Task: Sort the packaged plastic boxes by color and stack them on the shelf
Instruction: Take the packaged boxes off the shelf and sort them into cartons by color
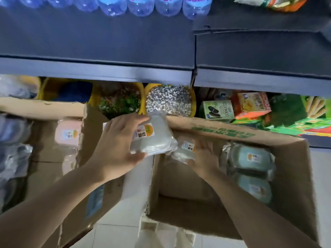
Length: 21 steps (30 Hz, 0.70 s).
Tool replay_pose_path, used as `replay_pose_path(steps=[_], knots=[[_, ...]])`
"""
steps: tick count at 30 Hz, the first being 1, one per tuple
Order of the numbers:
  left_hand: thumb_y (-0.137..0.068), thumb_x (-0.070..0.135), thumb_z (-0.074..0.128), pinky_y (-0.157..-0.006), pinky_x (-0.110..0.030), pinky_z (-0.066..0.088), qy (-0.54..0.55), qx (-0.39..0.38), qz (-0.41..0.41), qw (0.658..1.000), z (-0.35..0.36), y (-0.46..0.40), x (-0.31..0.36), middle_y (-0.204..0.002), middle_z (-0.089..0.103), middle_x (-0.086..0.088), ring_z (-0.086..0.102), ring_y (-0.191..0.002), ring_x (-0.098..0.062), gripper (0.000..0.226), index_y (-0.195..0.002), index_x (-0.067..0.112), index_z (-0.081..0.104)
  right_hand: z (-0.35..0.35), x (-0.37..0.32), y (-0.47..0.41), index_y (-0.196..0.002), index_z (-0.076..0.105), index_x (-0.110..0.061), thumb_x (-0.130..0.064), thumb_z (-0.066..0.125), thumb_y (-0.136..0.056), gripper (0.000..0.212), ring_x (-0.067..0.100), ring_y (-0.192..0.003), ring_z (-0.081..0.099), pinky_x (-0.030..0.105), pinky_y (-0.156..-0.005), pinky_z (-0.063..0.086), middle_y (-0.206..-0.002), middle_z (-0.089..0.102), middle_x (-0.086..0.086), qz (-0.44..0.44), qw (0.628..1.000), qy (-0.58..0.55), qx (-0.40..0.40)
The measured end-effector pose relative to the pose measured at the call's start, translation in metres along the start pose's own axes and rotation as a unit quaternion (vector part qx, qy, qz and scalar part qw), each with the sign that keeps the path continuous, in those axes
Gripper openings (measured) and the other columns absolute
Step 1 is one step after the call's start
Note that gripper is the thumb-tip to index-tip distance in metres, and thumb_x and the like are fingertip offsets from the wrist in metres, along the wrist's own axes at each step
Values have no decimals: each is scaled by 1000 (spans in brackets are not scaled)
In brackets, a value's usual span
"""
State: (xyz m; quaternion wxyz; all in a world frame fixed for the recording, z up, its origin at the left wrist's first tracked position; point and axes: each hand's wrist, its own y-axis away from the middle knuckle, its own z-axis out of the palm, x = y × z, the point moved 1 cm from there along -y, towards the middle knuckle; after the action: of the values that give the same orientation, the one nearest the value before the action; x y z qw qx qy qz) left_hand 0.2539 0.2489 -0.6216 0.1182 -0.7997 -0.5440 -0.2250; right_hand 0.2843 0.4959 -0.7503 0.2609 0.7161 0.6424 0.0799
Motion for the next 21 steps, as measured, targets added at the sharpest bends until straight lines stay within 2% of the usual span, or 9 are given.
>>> replay_pose_path(steps=[4,8,9,11,13,15,17,19,21], knots=[[-60,30,69,-104,-25,26,-16,4,8,1000,18,2,-9,-131,49,3,42,-122,-18,77,-133,20,48,44,0,-43,-130,39,-10,-25,75,-76,67,33,-135,25,43,-93,50,-139,34,12,-53,998,24,31],[-60,32,69,-103,-27,28,-33,-4,9,999,26,4,-10,-131,49,4,43,-121,-18,77,-133,22,46,72,-5,-64,-112,52,-8,-17,85,-55,67,42,-122,45,48,-85,52,-123,51,18,-57,996,50,40],[-60,34,67,-103,-28,28,-35,-5,12,999,27,3,-9,-131,49,3,43,-121,-19,76,-132,22,45,73,-4,-65,-113,52,-9,-17,85,-55,67,42,-122,45,49,-88,49,-124,50,18,-63,995,59,43],[-60,33,67,-103,-29,29,-35,-2,12,999,27,2,-4,-131,48,3,42,-121,-19,76,-132,22,45,72,0,-60,-125,49,-11,-15,79,-65,68,41,-133,33,50,-101,39,-138,41,18,-97,993,52,49],[-58,29,70,-103,-29,29,-31,4,15,999,26,0,6,-130,49,2,42,-121,-19,78,-132,20,47,61,9,-48,-135,44,-13,-12,72,-74,67,38,-139,22,50,-107,36,-145,33,17,-115,991,26,57],[-57,29,72,-102,-30,32,-27,-1,36,999,29,0,22,-129,50,0,44,-120,-20,79,-131,17,47,45,24,-32,-139,40,-13,-4,65,-78,67,35,-136,25,47,-104,40,-146,32,15,-90,993,-23,70],[-57,32,74,-100,-32,35,-25,-26,67,997,39,0,40,-127,51,-1,46,-118,-20,81,-131,17,45,27,44,-16,-137,44,-7,3,59,-78,62,35,-129,35,46,-101,43,-139,41,16,-53,991,-89,89],[-56,36,80,-102,-28,35,-40,-70,94,992,59,1,54,-128,51,-1,46,-117,-18,88,-133,20,40,13,66,0,-129,51,-2,8,57,-76,54,39,-120,46,47,-96,46,-131,47,20,-15,986,-123,110],[-57,40,84,-104,-23,31,-74,-128,112,983,84,-1,68,-134,50,0,47,-120,-17,98,-139,21,34,5,87,12,-128,50,-1,8,55,-78,51,40,-111,51,47,-86,48,-128,47,22,18,986,-139,87]])
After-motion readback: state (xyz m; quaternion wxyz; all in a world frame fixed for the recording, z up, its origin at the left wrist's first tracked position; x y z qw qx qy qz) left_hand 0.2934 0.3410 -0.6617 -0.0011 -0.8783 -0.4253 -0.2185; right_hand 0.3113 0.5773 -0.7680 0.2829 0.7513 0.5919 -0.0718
